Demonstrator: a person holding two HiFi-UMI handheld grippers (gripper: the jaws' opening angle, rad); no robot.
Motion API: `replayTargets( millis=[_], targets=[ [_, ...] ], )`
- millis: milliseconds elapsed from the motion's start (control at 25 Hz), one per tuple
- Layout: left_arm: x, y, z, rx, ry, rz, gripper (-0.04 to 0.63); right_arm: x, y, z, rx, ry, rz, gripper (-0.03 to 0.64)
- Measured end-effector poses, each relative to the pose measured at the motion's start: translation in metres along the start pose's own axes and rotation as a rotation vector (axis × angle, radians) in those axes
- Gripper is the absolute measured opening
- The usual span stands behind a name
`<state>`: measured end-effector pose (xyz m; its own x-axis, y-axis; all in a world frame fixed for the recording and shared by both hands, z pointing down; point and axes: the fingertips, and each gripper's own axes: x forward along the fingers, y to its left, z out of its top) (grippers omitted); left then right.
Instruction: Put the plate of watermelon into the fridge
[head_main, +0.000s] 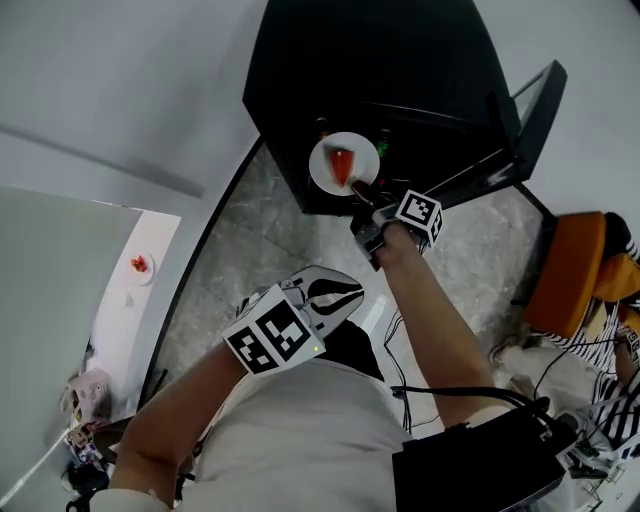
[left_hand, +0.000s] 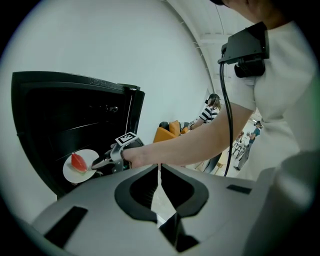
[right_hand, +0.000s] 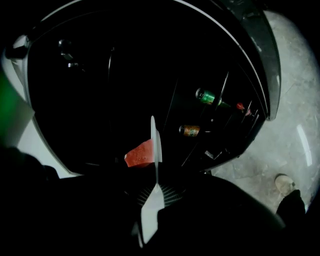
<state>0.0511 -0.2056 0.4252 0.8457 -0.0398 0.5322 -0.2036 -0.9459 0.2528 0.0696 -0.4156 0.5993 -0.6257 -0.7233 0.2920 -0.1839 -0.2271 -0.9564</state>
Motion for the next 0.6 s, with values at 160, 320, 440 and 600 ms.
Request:
replayTargets(
  millis=[160, 320, 440, 600],
  targets=[
    [0.017, 0.014, 0.001, 0.021, 0.01, -0.023, 0.028, 0.027, -0.008, 0.019, -0.001, -0.006, -0.012, 0.024],
    [0.027, 0.025, 0.001, 0.014, 0.016, -0.032, 0.028, 0.051, -0.018, 0.038, -0.002, -0.019, -0.035, 0.025],
    [0.029, 0.029, -0.003, -0.002, 0.022, -0.03, 0.028, 0.067, -0.02, 0.05, 0.002, -0.03, -0.037, 0.025],
    [0.03, 0.036, -0.008, -0.021, 0.03, -0.02, 0.028, 0.084, -0.02, 0.062, -0.005, -0.031, -0.04, 0.025]
  ],
)
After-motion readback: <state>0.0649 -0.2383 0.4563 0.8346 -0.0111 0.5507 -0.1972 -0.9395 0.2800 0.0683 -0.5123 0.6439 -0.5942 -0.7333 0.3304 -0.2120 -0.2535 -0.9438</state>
